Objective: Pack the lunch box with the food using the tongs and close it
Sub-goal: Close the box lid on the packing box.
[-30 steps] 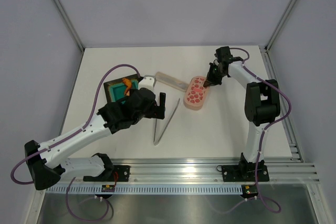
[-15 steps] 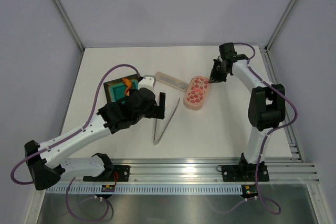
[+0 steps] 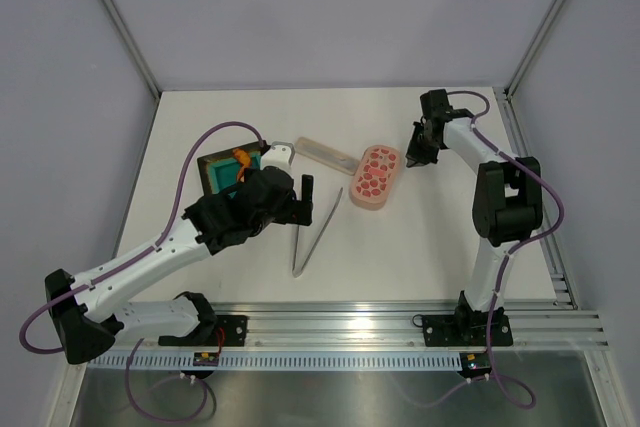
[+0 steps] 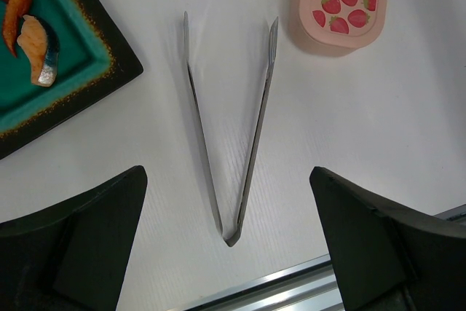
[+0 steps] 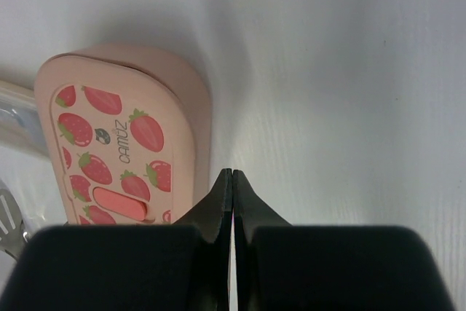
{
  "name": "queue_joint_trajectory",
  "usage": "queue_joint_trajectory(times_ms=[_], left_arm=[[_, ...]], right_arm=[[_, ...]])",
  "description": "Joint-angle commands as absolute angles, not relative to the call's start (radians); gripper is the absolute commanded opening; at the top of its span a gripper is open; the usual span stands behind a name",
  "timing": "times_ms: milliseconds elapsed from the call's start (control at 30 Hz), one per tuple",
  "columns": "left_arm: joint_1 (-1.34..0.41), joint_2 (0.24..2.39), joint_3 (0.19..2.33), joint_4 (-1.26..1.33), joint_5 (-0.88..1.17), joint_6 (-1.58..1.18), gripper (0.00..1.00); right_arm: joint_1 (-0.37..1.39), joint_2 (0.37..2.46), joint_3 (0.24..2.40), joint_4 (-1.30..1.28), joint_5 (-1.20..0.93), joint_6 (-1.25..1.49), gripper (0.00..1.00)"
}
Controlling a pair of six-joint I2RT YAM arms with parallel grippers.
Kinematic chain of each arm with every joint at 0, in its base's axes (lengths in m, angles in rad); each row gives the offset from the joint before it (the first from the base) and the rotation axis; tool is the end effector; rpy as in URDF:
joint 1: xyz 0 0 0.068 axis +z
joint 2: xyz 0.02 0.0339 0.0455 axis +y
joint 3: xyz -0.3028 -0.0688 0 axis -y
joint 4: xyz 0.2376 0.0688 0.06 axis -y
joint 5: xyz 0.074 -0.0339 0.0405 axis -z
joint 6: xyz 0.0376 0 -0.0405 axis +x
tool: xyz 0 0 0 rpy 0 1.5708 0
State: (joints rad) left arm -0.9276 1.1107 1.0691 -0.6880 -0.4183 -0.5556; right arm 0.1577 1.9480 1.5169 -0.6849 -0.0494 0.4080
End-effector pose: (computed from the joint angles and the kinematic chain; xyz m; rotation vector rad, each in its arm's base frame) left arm 0.1359 -0.1558 0.3627 0.2048 2.2363 -0.3255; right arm 0.4159 0.0680 0.2500 0.3227 2.6892 0.2392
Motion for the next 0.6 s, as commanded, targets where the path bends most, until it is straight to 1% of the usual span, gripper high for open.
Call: queue_joint_trajectory(times_ms=[0, 267, 400, 567], left_arm=[[-0.923, 1.085, 1.069, -0.670, -0.420, -0.564, 0.99], [-0.920, 1.086, 1.066, -0.672, -0.422, -0.571, 0.99], [-0.920, 1.089, 1.066, -0.673, -0.423, -0.572, 0.99], [-0.920, 1.098, 1.066, -0.672, -0.422, -0.571, 0.99]], right_arm=[[0.164, 2.000, 1.558, -0.676, -0.092, 0.420, 0.00], [0.186, 2.057, 1.624, -0.663, -0.208, 0.413, 0.00], [0.190, 2.045, 1.634, -0.657, -0.203, 0.391, 0.00], [0.190, 2.051, 1.655, -0.698, -0.134, 0.364, 0.00]])
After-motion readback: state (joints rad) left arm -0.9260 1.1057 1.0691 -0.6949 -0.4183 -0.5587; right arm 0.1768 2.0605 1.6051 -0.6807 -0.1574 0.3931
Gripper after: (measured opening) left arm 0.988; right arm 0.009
